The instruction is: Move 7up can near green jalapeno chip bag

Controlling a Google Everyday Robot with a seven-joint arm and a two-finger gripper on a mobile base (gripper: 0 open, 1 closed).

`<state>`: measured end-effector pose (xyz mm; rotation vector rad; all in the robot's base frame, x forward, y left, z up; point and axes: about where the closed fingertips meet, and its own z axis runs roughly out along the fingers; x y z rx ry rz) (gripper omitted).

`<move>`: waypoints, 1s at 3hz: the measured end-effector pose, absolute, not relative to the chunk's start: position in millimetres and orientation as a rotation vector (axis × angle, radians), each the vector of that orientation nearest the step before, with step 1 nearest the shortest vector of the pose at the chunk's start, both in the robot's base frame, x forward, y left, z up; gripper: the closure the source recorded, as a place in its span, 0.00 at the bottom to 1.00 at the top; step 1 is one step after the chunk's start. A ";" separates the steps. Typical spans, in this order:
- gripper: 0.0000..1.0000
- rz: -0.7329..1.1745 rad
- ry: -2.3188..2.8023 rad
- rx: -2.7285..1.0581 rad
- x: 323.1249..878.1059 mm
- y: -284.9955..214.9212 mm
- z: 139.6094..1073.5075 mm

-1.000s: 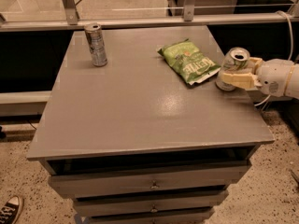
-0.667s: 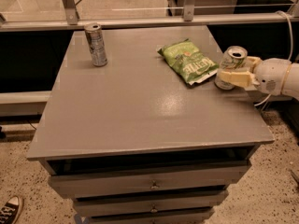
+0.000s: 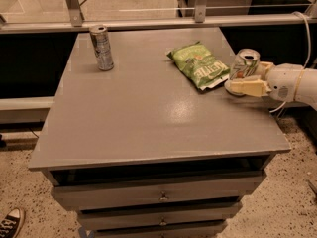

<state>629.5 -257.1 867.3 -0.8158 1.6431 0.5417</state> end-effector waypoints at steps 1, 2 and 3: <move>0.00 0.551 1.641 -0.814 631.8 -254.5 865.9; 0.00 0.549 1.636 -0.819 629.4 -254.0 870.1; 0.00 0.506 1.623 -0.846 609.3 -263.3 896.2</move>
Offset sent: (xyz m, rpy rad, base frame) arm 0.0038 0.0059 0.0015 0.0227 -0.0028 0.0155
